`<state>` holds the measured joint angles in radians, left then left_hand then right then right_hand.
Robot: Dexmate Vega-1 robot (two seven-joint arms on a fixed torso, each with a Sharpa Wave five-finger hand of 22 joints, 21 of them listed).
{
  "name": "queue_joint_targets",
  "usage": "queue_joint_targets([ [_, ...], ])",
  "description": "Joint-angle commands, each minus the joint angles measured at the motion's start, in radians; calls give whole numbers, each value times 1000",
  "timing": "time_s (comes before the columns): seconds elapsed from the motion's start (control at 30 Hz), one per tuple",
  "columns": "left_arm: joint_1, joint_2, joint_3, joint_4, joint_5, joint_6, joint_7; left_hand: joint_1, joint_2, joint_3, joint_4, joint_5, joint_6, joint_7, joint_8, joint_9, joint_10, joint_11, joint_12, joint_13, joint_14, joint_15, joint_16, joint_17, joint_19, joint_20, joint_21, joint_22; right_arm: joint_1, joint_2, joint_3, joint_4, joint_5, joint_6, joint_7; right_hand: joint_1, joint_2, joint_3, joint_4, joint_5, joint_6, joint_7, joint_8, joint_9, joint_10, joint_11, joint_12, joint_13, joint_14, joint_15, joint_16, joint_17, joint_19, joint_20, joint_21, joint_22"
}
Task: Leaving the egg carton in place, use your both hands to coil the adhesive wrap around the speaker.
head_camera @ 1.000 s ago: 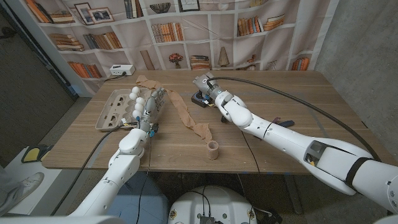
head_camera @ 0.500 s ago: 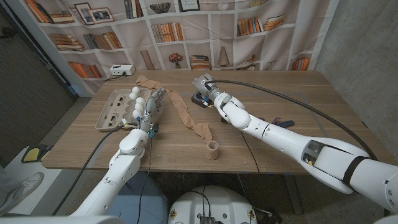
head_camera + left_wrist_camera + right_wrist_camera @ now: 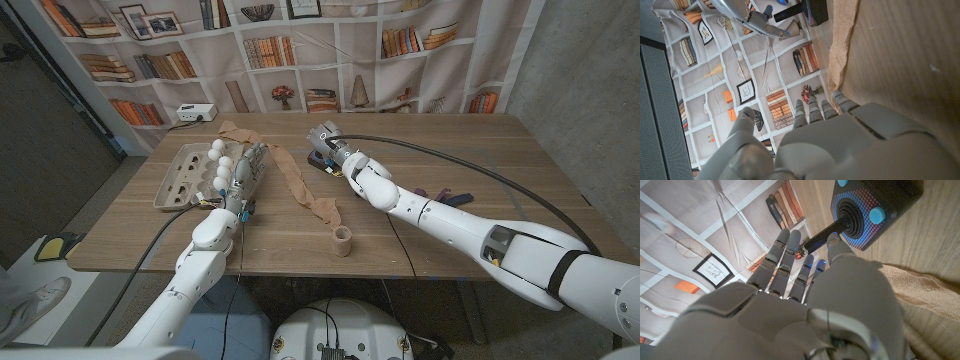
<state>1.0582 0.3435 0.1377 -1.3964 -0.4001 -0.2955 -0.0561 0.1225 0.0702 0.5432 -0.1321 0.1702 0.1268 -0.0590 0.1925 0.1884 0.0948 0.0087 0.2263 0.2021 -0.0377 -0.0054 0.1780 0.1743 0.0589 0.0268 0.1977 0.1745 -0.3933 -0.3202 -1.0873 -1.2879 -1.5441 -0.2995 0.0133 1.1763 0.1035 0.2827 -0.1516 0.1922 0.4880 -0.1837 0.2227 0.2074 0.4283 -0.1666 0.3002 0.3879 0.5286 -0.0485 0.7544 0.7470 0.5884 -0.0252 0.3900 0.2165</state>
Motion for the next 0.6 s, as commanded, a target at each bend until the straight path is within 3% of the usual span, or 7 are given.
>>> queue_joint_targets([
  [0.03,5,-3,1,0,-2,-2,0,1,7,4,2,3,7,-2,2,2,10,4,8,6,-4,1,5,3,9,-1,1,4,8,14,-14,31,-37,-1,-1,5,6,-9,-2,-3,6,-1,5,2,4,4,5,4,-12,-179,15,17,-2,-5,10,4],
  [0.17,5,-4,1,3,-2,-3,0,1,7,3,2,3,6,-2,2,2,8,3,8,6,-4,0,5,3,9,-1,1,4,10,21,-15,42,-44,-5,-2,9,6,-11,-4,-2,4,0,3,2,5,5,4,6,-24,-179,20,28,1,-7,14,5],
  [0.27,5,-4,1,2,-2,-3,0,1,6,3,2,3,6,0,2,2,8,2,7,6,-3,0,5,3,9,-1,1,4,14,24,-17,48,-48,-5,-2,12,17,-7,1,-1,5,3,-1,3,5,10,0,12,-107,-178,-30,20,-3,-10,21,7],
  [0.4,5,-3,0,2,-3,-4,-1,1,6,3,1,3,4,0,1,2,9,2,7,6,-3,0,5,3,9,-1,1,4,18,27,-20,56,-51,-2,-3,1,16,-6,6,-2,4,7,-5,3,6,12,-1,15,-133,-176,-63,5,-9,-12,23,7],
  [0.43,5,-3,0,2,-2,-5,0,1,6,2,1,3,4,-1,1,2,9,2,8,6,-4,0,5,3,9,-1,1,4,19,28,-21,58,-54,-2,-4,-18,17,-8,16,-3,3,4,-8,3,5,9,-1,19,-168,-175,-116,-27,-18,-11,26,5],
  [0.6,6,-2,0,1,-3,-2,-1,1,5,2,1,2,5,0,2,2,8,1,7,6,-3,0,5,3,9,-1,1,4,19,32,-20,70,-52,-6,-2,-40,5,-10,17,-5,4,8,-12,3,4,17,5,26,-235,-169,-218,-88,-43,-7,26,1],
])
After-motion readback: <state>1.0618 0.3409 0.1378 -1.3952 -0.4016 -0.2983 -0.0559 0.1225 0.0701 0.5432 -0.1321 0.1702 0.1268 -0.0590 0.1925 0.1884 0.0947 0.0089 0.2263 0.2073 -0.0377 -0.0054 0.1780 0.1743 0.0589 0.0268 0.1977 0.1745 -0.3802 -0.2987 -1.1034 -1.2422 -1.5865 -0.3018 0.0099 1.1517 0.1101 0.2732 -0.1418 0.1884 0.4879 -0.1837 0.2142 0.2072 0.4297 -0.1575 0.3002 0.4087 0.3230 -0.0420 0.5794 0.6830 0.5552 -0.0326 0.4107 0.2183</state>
